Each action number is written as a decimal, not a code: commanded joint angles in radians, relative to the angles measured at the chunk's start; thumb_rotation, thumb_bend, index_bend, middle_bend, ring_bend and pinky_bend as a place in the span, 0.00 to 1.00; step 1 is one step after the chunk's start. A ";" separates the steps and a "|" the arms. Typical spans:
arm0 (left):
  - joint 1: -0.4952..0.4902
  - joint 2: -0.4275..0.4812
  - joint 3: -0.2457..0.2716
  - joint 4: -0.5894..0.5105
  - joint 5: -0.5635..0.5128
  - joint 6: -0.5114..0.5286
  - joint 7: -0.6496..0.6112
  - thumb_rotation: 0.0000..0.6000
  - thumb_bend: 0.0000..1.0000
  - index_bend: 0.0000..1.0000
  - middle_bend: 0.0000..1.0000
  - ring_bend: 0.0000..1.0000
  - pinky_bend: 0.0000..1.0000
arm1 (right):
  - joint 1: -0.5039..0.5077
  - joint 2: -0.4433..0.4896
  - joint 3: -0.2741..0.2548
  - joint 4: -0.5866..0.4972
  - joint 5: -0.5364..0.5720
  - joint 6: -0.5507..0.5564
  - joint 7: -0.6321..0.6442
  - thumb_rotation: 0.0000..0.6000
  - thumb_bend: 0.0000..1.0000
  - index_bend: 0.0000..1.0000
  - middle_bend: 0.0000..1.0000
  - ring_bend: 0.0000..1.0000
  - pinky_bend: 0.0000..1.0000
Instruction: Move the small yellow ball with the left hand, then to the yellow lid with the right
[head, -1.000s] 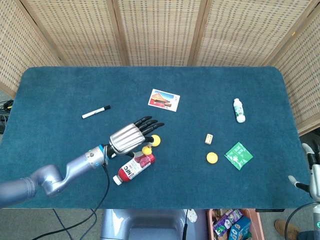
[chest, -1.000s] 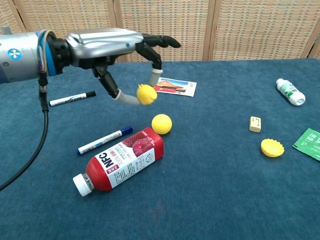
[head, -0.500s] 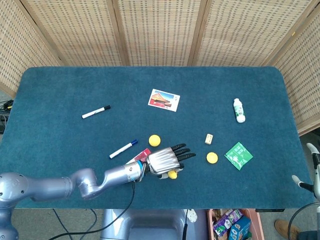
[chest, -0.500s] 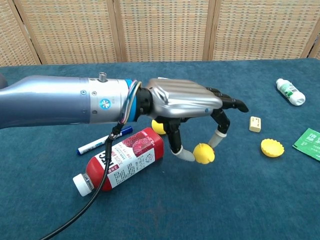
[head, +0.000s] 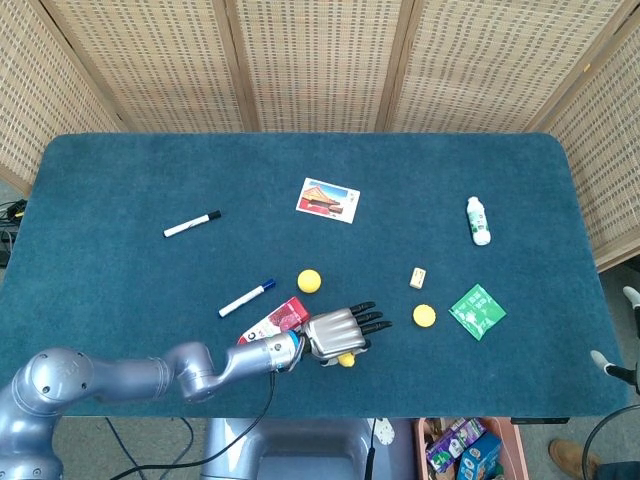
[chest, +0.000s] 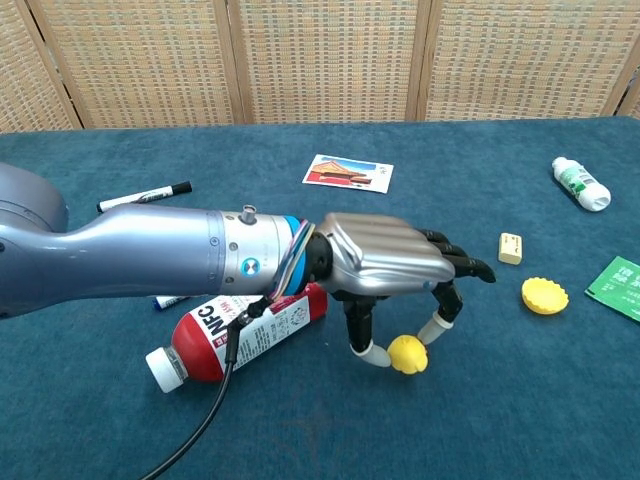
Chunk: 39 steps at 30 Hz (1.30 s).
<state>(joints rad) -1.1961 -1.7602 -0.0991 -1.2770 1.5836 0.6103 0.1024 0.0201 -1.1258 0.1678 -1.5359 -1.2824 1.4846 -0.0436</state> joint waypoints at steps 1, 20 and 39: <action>-0.005 -0.022 0.009 0.024 -0.007 -0.005 0.000 1.00 0.37 0.60 0.00 0.00 0.00 | 0.000 0.001 0.001 0.001 0.001 -0.001 0.002 1.00 0.00 0.00 0.00 0.00 0.00; -0.003 -0.008 0.010 0.000 -0.053 0.010 0.032 1.00 0.00 0.02 0.00 0.00 0.00 | -0.001 0.008 0.001 -0.002 0.002 -0.005 0.017 1.00 0.00 0.00 0.00 0.00 0.00; 0.406 0.646 -0.023 -0.495 -0.281 0.476 0.091 1.00 0.00 0.00 0.00 0.00 0.00 | 0.007 0.008 -0.033 -0.013 -0.059 -0.012 0.001 1.00 0.00 0.00 0.00 0.00 0.00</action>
<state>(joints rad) -0.9065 -1.2126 -0.1416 -1.6897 1.3870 0.9758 0.1428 0.0232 -1.1172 0.1421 -1.5476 -1.3317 1.4781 -0.0372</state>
